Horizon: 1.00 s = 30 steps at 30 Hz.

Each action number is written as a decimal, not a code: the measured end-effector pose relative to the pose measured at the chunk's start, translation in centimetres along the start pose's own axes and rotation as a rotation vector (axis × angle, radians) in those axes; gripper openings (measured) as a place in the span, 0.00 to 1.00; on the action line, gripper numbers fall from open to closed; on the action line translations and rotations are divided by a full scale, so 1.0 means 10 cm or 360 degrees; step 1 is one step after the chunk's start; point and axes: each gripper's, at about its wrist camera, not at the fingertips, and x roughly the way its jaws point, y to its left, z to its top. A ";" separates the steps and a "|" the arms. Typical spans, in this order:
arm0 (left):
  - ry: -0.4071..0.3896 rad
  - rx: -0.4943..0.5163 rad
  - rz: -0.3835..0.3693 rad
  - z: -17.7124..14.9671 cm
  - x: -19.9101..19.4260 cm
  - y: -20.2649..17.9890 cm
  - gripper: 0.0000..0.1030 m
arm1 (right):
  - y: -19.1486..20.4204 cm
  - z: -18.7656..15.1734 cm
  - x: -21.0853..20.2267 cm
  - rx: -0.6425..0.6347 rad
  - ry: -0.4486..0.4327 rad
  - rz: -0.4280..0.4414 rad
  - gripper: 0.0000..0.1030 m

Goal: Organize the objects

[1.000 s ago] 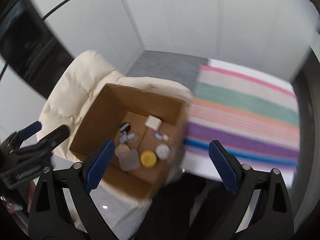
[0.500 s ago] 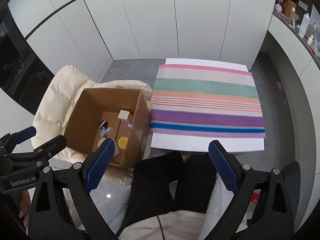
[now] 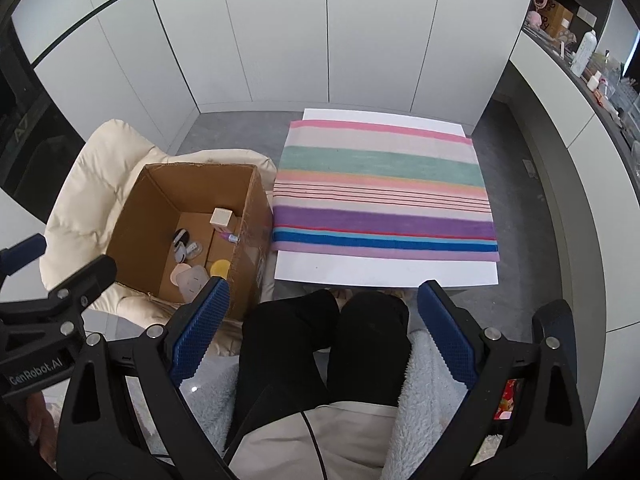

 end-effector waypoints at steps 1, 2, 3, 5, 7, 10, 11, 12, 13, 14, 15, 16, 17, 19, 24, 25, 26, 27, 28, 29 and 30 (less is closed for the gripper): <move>-0.0002 0.0000 0.0001 0.00 0.00 0.00 1.00 | 0.00 -0.01 -0.02 -0.0002 -0.0012 -0.0012 0.94; -0.0006 -0.0001 0.0002 -0.01 0.00 0.00 1.00 | 0.01 -0.01 -0.04 -0.0001 -0.0026 -0.0031 0.94; -0.0008 0.0001 0.0002 -0.01 -0.01 0.00 1.00 | 0.01 -0.01 -0.05 -0.0001 -0.0037 -0.0041 0.94; -0.0006 0.0000 -0.0004 -0.01 -0.01 0.00 1.00 | 0.02 -0.01 -0.08 0.0007 -0.0061 -0.0049 0.94; -0.0002 -0.0003 -0.0017 -0.01 -0.01 0.02 1.00 | -0.01 0.00 -0.09 0.0030 -0.0063 -0.0016 0.94; -0.0004 0.0001 -0.0015 -0.01 -0.01 0.01 1.00 | -0.04 -0.01 -0.08 0.0059 -0.0052 0.0025 0.94; -0.0005 0.0007 -0.0004 -0.01 -0.01 0.00 1.00 | -0.05 -0.02 -0.08 0.0062 -0.0054 0.0024 0.94; -0.0004 0.0011 0.0001 -0.01 -0.01 0.00 1.00 | -0.04 -0.01 -0.08 0.0062 -0.0054 0.0019 0.94; -0.0003 0.0012 -0.0003 -0.01 -0.01 -0.01 1.00 | -0.04 -0.01 -0.08 0.0059 -0.0057 0.0012 0.94; -0.0002 0.0013 -0.0010 -0.01 -0.01 0.00 1.00 | -0.04 -0.02 -0.08 0.0054 -0.0063 0.0004 0.94; -0.0002 0.0014 -0.0018 -0.02 -0.01 -0.01 1.00 | -0.03 -0.01 -0.08 0.0052 -0.0065 0.0001 0.94; -0.0003 0.0015 -0.0020 -0.02 -0.01 -0.01 1.00 | -0.03 -0.02 -0.08 0.0054 -0.0059 0.0002 0.94; -0.0004 0.0014 -0.0019 -0.02 -0.02 -0.01 1.00 | -0.03 -0.01 -0.08 0.0056 -0.0058 0.0007 0.94; -0.0003 0.0016 -0.0020 -0.02 -0.01 -0.02 1.00 | -0.03 -0.01 -0.07 0.0059 -0.0053 0.0011 0.94; 0.0001 0.0010 -0.0023 -0.02 -0.01 0.00 1.00 | -0.04 -0.02 -0.07 0.0058 -0.0052 0.0012 0.94; 0.0003 0.0005 -0.0023 -0.02 -0.01 0.00 1.00 | -0.03 -0.02 -0.07 0.0059 -0.0053 0.0012 0.94; 0.0005 0.0003 -0.0024 -0.02 0.00 0.01 1.00 | -0.03 -0.02 -0.07 0.0060 -0.0053 0.0010 0.94; 0.0007 0.0000 -0.0024 -0.02 0.00 0.01 1.00 | -0.03 -0.02 -0.07 0.0059 -0.0050 0.0009 0.94; 0.0009 0.0000 -0.0026 -0.02 0.00 0.01 1.00 | -0.03 -0.02 -0.07 0.0060 -0.0052 0.0007 0.94; 0.0009 -0.0001 -0.0027 -0.02 0.00 0.01 1.00 | -0.03 -0.02 -0.07 0.0059 -0.0053 0.0008 0.94; 0.0009 0.0000 -0.0027 -0.03 0.00 0.01 1.00 | -0.03 -0.02 -0.08 0.0059 -0.0053 0.0008 0.94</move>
